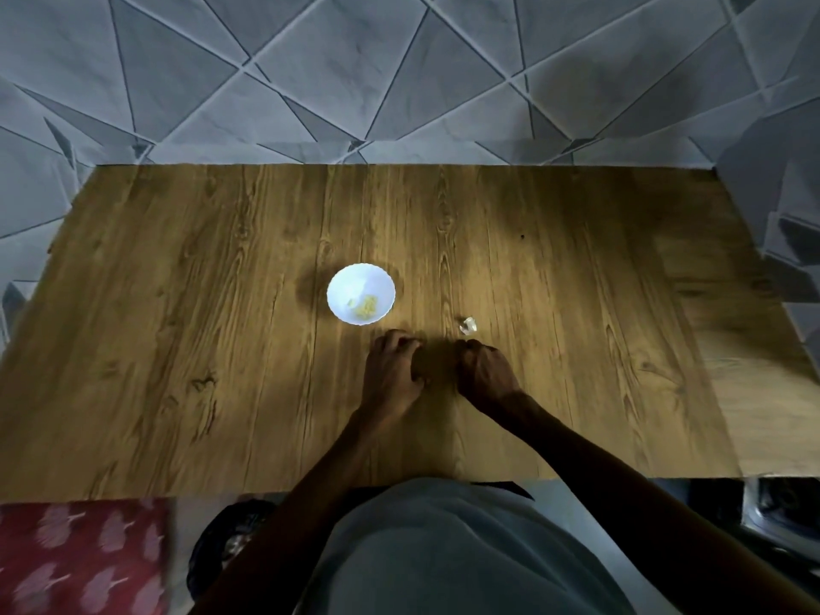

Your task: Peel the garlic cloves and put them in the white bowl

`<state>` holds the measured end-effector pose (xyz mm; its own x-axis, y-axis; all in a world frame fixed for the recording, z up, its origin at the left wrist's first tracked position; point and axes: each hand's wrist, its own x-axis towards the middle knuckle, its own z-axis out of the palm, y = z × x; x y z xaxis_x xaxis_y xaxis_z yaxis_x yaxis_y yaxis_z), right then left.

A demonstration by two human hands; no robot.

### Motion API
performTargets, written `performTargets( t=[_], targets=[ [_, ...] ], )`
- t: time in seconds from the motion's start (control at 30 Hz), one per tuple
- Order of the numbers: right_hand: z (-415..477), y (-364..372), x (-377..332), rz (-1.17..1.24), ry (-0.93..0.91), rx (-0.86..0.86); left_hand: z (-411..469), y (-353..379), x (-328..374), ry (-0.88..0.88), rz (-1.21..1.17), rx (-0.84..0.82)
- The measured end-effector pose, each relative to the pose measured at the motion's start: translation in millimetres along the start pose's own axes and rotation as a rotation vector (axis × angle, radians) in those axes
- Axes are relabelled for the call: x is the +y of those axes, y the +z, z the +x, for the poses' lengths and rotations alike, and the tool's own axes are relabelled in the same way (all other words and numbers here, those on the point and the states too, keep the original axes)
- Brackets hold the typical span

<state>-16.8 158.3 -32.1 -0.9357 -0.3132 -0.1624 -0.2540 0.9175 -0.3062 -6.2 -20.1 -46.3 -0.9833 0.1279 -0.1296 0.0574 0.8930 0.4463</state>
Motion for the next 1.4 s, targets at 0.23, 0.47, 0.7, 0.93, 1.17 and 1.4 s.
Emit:
performTargets(
  t=[0.23,0.47,0.7,0.93,1.17,1.4],
  targets=[
    [12.6,-9.4,5.5,0.519,0.131,-0.024,2.4,-0.1,7.9,-0.064,-0.402,-0.036],
    [4.3,-17.8,-3.2,0.897,0.293,-0.106,-1.4,-4.2,11.7,-0.047,-0.537,0.015],
    [3.5,-17.6,-4.9,0.912,0.310,-0.134,0.6,-7.4,9.6,-0.079,-0.509,0.025],
    [7.2,-8.9,-4.7,0.444,0.185,-0.030,-0.5,-8.6,6.7,-0.034,-0.253,-0.066],
    [2.4,-5.6,-16.0,0.093,0.183,-0.038,-8.3,-11.2,0.6,0.045,-0.009,-0.076],
    [-1.6,-4.8,-18.0,0.015,0.142,-0.068,-7.8,-7.9,-1.1,0.034,0.003,-0.058]
  ],
)
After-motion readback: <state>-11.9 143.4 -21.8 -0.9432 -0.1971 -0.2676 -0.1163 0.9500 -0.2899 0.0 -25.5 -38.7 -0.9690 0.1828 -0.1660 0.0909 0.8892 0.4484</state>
